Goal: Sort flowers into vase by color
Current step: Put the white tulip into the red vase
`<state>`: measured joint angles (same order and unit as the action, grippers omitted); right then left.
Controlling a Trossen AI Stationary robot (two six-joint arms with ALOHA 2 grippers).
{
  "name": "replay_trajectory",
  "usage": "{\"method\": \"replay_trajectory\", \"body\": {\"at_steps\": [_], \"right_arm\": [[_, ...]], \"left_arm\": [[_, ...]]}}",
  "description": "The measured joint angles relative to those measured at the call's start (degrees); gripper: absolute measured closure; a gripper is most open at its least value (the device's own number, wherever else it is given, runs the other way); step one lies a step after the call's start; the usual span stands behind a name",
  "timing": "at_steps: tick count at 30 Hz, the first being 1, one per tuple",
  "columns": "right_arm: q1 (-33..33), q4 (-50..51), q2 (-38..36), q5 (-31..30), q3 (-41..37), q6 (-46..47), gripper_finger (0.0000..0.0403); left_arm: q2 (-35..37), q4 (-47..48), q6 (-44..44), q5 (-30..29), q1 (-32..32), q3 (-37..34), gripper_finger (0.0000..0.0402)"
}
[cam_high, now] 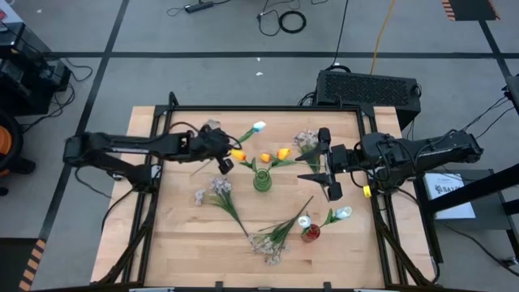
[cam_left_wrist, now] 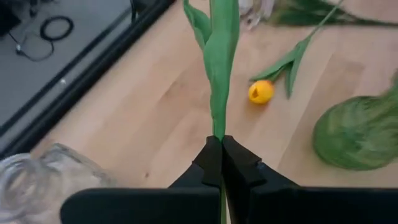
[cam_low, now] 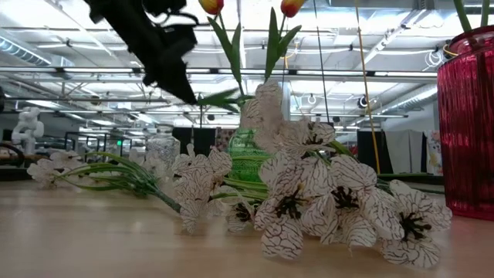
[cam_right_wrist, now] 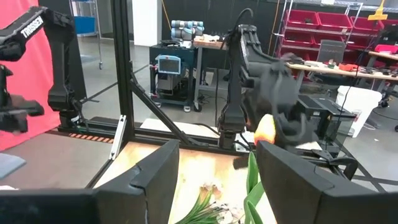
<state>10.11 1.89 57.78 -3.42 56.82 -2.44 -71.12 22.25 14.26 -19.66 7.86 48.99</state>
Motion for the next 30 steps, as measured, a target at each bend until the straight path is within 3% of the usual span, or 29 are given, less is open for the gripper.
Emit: {"method": "replay_trajectory", "body": {"at_steps": [9,17,23,30], "right_arm": [[0.0,-0.2,0.0,0.0,0.0,-0.1,0.0195],[0.0,-0.1,0.0,0.0,0.0,-0.2,0.0195],[0.0,-0.3,0.0,0.0,0.0,-0.2,0.0195],[0.1,-2.0,0.2,0.1,0.0,1.4,0.0195]], "left_arm": [[9.1,0.8,0.0,-13.1,-3.7,0.0,0.04],[13.8,1.1,0.0,-20.8,-8.1,0.0,0.04],[18.2,-2.5,-1.9,-21.4,-13.6,0.0,0.04],[21.3,-15.2,-10.8,-19.8,-24.8,0.0,0.04]]}}
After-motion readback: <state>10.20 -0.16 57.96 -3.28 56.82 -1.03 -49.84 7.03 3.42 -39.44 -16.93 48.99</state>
